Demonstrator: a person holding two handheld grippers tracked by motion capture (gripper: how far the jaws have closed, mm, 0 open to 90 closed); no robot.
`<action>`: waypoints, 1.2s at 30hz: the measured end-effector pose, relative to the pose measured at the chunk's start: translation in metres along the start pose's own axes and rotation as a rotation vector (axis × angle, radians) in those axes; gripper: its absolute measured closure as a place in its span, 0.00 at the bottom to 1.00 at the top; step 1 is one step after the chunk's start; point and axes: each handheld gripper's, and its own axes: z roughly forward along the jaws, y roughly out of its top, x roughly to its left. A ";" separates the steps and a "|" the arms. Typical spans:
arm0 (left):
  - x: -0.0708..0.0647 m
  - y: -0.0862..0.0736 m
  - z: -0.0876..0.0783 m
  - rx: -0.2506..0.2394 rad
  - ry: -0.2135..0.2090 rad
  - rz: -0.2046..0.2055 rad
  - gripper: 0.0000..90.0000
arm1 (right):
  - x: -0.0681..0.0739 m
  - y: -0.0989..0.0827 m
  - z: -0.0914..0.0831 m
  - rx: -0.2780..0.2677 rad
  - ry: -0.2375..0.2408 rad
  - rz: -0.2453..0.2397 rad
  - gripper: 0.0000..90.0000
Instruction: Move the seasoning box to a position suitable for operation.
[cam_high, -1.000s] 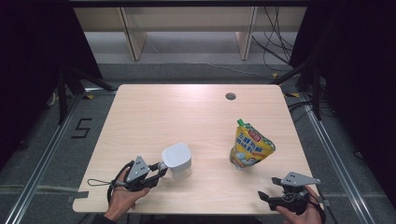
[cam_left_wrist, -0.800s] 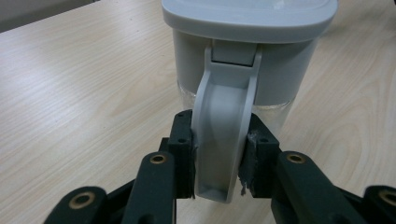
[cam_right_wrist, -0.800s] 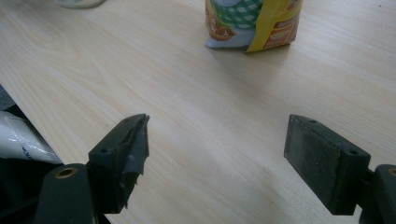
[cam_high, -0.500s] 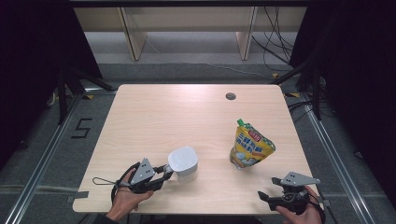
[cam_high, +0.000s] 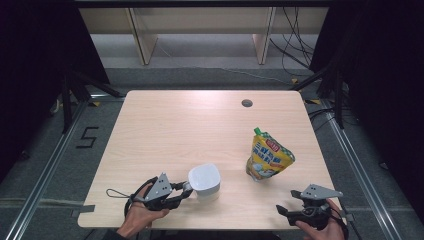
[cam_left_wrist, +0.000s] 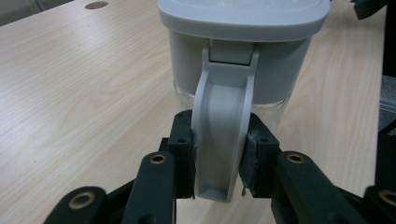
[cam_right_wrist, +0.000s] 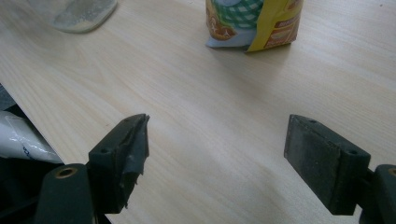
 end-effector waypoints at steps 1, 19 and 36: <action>0.000 0.000 0.001 -0.003 -0.006 0.008 0.76 | 0.000 0.000 0.000 0.000 0.000 0.000 0.26; 0.002 0.001 0.004 -0.003 -0.033 0.008 0.76 | 0.003 0.000 0.001 0.000 -0.008 0.020 0.26; 0.014 0.000 0.007 -0.018 -0.006 0.005 0.76 | 0.003 0.000 0.000 0.009 -0.016 0.015 0.26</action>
